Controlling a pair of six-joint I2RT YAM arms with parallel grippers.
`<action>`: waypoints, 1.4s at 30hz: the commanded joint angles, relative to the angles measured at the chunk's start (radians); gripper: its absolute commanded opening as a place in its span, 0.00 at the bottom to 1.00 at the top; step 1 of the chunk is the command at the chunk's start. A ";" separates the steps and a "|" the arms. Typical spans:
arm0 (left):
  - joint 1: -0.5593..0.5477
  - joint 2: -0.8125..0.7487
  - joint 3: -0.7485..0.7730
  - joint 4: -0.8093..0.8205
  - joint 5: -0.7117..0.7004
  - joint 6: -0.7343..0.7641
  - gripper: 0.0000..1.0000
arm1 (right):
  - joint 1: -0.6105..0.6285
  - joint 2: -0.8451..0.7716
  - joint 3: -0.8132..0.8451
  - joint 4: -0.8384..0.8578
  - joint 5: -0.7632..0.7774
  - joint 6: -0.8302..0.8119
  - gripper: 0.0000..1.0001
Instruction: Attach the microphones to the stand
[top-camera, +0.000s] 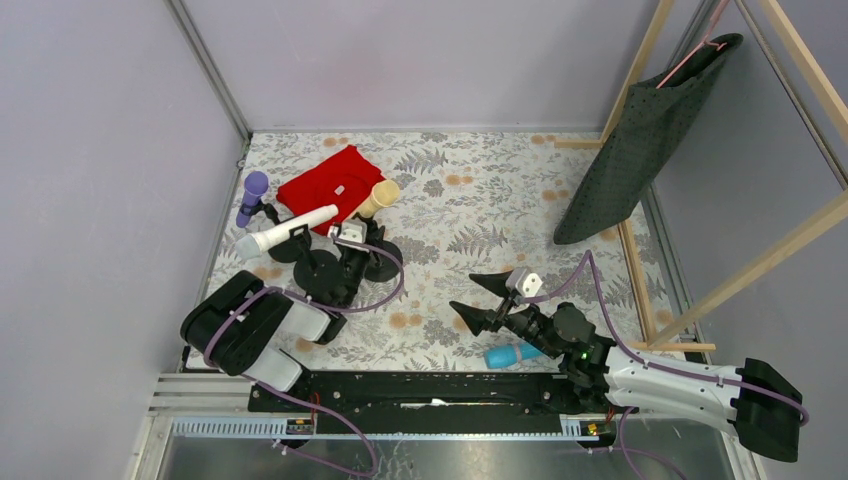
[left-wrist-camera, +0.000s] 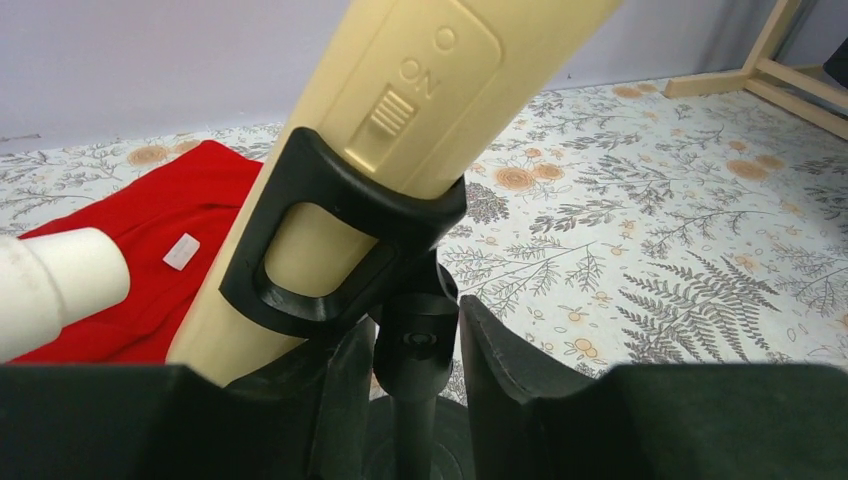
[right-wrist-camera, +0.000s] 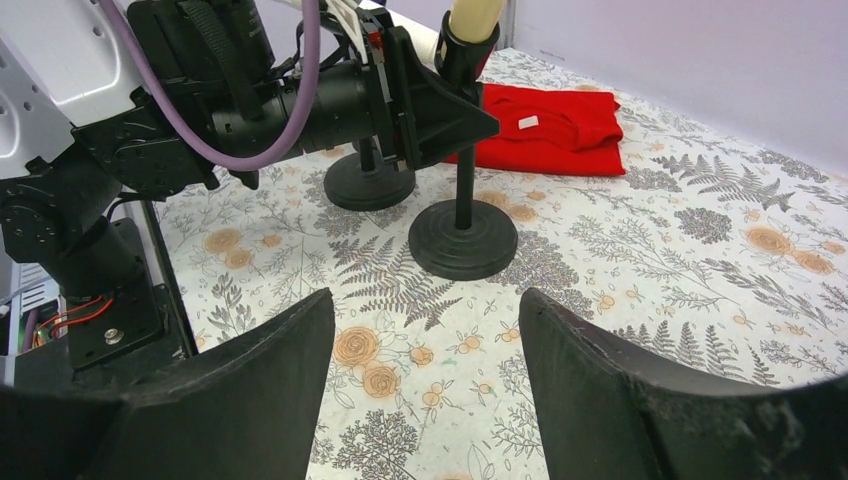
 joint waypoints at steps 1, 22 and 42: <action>0.003 -0.026 -0.028 0.197 0.024 -0.054 0.44 | 0.006 -0.011 -0.002 0.019 0.005 0.011 0.74; -0.131 -0.480 -0.139 -0.397 -0.108 -0.243 0.99 | 0.006 -0.102 -0.029 -0.064 0.067 -0.044 0.75; -0.276 -0.769 0.067 -1.166 -0.266 -0.563 0.99 | 0.006 -0.140 0.288 -0.930 0.489 0.396 0.80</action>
